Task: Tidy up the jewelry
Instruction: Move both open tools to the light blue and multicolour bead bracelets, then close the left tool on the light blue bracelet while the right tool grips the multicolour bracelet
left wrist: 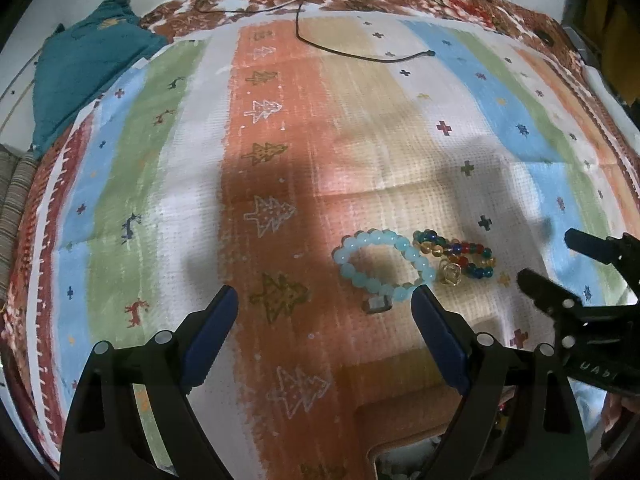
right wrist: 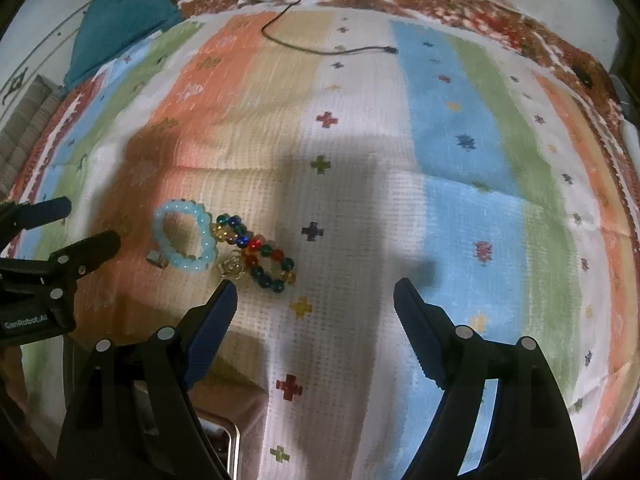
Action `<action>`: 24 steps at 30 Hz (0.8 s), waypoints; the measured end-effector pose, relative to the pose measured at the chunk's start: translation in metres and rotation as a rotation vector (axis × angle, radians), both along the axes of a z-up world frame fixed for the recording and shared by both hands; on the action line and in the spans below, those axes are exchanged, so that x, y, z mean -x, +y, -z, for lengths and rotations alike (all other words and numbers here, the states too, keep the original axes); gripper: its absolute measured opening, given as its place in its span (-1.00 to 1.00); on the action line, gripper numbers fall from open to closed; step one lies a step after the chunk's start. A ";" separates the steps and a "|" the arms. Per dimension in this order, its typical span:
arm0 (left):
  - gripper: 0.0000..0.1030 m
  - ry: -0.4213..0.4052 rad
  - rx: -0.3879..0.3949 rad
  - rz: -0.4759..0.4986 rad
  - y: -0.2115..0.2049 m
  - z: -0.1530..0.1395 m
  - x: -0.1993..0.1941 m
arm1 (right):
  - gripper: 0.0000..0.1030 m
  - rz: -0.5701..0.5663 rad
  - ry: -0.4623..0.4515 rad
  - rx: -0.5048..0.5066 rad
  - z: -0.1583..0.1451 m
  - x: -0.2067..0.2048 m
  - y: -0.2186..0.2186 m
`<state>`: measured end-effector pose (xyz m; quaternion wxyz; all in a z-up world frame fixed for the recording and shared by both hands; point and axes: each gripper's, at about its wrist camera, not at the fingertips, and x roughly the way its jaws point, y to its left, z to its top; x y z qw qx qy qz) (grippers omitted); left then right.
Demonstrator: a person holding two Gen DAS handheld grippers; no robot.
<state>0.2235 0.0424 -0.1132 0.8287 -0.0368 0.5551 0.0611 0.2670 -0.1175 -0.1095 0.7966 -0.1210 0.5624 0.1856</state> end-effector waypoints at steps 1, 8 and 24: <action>0.69 0.002 0.003 0.002 0.000 0.001 -0.002 | 0.57 0.002 -0.004 0.010 0.002 -0.001 0.001; 0.69 0.029 -0.004 -0.001 0.004 0.013 -0.012 | 0.57 0.019 0.006 0.027 0.011 -0.013 0.002; 0.63 0.073 -0.012 0.027 0.005 0.036 -0.036 | 0.57 0.011 0.028 0.077 0.039 -0.028 0.013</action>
